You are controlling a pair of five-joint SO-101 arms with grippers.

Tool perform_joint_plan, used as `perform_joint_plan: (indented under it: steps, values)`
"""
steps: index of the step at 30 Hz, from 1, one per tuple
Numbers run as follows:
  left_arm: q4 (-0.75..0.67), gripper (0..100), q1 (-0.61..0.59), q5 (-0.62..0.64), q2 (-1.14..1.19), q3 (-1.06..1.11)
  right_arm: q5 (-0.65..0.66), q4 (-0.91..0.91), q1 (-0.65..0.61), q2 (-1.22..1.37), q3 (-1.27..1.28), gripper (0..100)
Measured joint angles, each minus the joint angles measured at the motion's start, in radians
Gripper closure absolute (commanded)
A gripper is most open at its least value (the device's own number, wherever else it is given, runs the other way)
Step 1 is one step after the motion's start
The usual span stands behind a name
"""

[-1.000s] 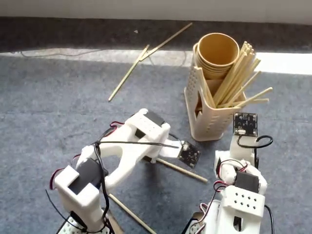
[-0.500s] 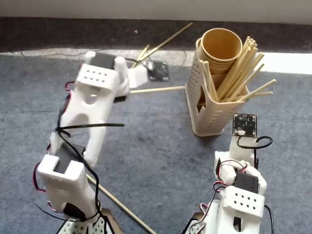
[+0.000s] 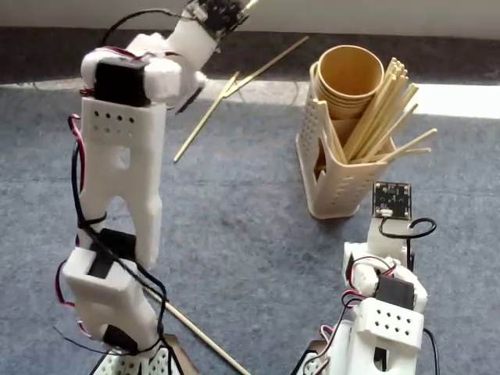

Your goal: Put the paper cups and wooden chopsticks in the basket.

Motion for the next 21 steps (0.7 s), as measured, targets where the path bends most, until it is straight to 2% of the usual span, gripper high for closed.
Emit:
perform_joint_plan:
  steps: [4,7,10,14,18,21]
  values:
    - [-0.084,99,0.181,0.345,0.000,-0.204,0.000,-0.002,0.000,-0.002,0.012,71.0]
    - [-0.203,99,0.321,0.459,-0.002,-0.276,-0.021,-0.041,0.000,-0.002,0.034,71.0]
    - [-0.339,99,0.451,0.483,-0.002,-0.281,-0.028,-0.078,0.000,-0.002,0.061,71.0]
    - [-0.480,99,0.565,0.488,-0.002,-0.229,-0.028,-0.089,0.000,-0.002,0.063,71.0]
    - [-0.608,99,0.629,0.486,0.000,-0.109,-0.029,-0.089,0.000,-0.002,0.063,71.0]
    - [-0.709,99,0.638,0.390,0.000,0.028,-0.029,-0.089,0.000,-0.002,0.063,71.0]
